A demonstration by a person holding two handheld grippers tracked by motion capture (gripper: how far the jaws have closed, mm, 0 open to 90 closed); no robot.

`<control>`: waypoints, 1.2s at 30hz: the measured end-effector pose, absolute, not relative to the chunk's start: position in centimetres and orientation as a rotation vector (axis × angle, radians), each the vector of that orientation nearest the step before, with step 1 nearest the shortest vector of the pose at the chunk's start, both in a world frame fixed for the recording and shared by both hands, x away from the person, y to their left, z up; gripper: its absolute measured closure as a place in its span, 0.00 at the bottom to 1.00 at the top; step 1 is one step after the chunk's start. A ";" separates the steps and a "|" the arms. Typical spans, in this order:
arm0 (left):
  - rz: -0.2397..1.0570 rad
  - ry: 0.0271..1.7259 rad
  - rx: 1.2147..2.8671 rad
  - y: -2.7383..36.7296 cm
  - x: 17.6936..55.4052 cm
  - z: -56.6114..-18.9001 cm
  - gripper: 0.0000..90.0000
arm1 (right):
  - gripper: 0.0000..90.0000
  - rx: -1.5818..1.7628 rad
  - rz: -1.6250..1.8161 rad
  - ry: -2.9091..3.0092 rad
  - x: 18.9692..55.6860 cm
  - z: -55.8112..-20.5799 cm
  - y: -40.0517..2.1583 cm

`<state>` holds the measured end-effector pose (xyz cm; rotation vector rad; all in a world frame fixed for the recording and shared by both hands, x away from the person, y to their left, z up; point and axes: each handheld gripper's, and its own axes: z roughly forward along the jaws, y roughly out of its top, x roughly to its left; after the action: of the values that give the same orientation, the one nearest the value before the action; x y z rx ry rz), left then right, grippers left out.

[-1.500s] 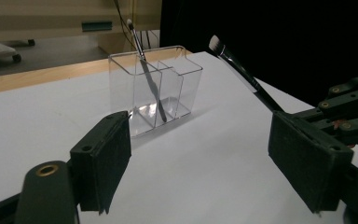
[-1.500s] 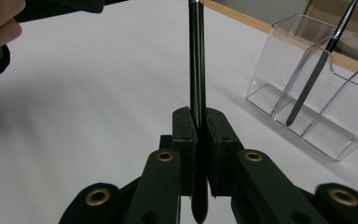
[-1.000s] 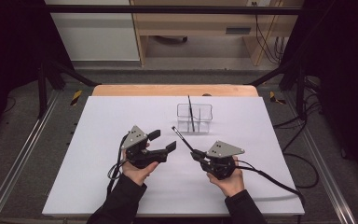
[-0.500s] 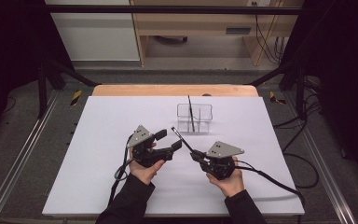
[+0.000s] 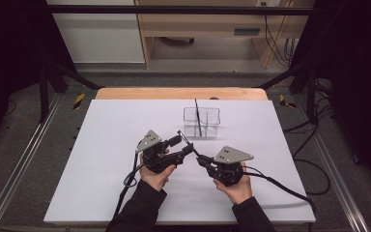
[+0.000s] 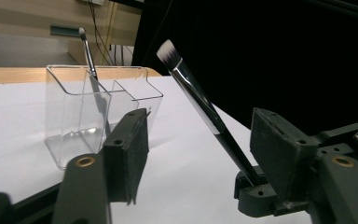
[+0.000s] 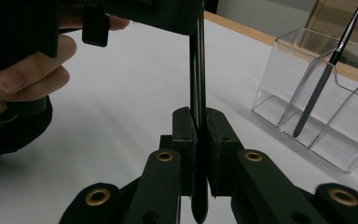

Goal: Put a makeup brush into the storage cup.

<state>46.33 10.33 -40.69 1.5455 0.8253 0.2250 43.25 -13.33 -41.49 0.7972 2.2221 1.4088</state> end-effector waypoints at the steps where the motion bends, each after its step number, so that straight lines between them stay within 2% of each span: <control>1: 0.216 0.828 1.541 10.3 46.3 -40.7 0.43 | 0.94 0.799 1.413 2.223 43.3 -41.5 -13.3; 24: 0.117 0.858 1.481 9.9 46.3 -41.2 0.80 | 0.94 0.798 1.426 2.227 43.2 -41.8 -12.9; 36: 0.086 0.864 1.446 9.9 46.0 -41.2 0.84 | 0.94 0.809 1.443 2.237 43.3 -41.9 -12.8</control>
<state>46.03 9.90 -41.24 1.4463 0.8644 0.0865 43.26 -12.84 -41.90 0.8092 2.2373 1.4435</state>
